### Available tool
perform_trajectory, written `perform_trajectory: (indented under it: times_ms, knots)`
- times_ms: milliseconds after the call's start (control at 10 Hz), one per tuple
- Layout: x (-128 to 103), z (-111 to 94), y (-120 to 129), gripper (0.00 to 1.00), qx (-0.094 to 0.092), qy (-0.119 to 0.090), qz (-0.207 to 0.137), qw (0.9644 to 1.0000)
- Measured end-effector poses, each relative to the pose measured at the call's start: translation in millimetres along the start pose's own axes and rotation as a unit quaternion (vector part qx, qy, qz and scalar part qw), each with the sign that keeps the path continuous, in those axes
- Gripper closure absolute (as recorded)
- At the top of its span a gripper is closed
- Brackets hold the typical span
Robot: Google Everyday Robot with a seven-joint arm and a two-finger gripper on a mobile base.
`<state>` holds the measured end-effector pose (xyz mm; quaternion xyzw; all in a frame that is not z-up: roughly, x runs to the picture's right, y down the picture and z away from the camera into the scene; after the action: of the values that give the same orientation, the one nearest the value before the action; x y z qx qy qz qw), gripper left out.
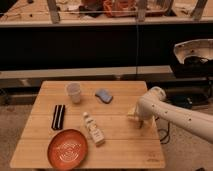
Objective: Drag the pepper across the table
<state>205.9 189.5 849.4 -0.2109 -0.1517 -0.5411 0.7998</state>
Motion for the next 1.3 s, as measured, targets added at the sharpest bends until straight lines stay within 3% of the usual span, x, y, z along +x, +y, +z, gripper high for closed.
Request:
perform_trajectory:
  times_ms: [1100, 1300]
  knots:
    - [-5.4, 11.5, -3.3, 0.20, 0.001, -0.009, -0.016, 0.9998]
    - [-6.1, 12.1, -5.2, 0.26, 0.001, -0.009, -0.021, 0.9997]
